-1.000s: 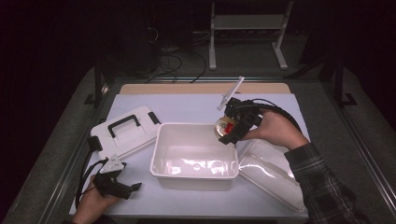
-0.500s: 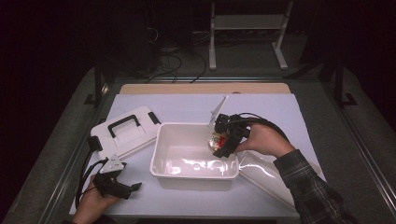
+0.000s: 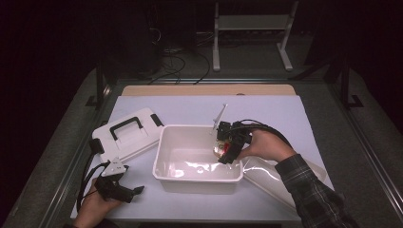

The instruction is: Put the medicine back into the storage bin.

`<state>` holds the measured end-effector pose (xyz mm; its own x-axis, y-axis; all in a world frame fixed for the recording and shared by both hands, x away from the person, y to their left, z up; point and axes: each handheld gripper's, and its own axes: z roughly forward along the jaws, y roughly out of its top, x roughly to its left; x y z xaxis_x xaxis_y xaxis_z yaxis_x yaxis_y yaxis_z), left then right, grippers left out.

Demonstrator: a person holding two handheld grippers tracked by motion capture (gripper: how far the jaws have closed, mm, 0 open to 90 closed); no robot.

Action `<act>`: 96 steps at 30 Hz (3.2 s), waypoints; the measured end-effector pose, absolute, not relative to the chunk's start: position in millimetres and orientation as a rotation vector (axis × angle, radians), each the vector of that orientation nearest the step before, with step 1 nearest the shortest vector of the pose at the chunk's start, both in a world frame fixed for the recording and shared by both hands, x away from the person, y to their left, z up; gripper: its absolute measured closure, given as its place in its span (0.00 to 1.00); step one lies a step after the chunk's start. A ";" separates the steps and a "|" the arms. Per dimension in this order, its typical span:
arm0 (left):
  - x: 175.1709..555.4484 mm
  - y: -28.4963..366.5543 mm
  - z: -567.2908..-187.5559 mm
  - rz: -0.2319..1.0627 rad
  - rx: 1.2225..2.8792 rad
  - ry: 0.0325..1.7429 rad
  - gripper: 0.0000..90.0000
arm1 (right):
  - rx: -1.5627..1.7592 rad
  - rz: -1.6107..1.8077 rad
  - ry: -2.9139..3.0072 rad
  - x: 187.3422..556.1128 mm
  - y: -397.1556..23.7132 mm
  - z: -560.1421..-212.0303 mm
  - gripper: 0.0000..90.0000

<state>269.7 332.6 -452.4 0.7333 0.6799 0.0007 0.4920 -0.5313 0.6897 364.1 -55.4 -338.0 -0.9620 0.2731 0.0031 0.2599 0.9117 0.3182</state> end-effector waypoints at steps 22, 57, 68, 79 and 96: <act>269.8 332.7 -452.3 0.352 2.245 0.880 0.00 | 0.508 0.635 2.990 363.1 -71.0 -323.5 0.18; 269.6 332.7 -452.4 0.353 2.245 0.879 0.00 | 0.848 0.722 2.754 335.6 -178.6 -304.8 0.28; 269.5 332.6 -452.5 0.353 2.242 0.881 0.00 | 0.935 0.672 2.727 331.6 -204.3 -335.3 0.40; 269.6 332.8 -452.5 0.354 2.245 0.878 0.00 | 0.996 0.632 2.734 324.4 -218.4 -361.9 0.50; 269.5 332.7 -452.4 0.354 2.245 0.878 0.00 | 1.091 0.605 2.749 311.8 -238.6 -393.9 0.68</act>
<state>269.5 332.7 -452.4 0.7341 0.6790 0.0024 0.4908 -0.5331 0.6892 311.8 -238.6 -393.9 -0.7324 0.6801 0.0328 0.6311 0.6600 0.4076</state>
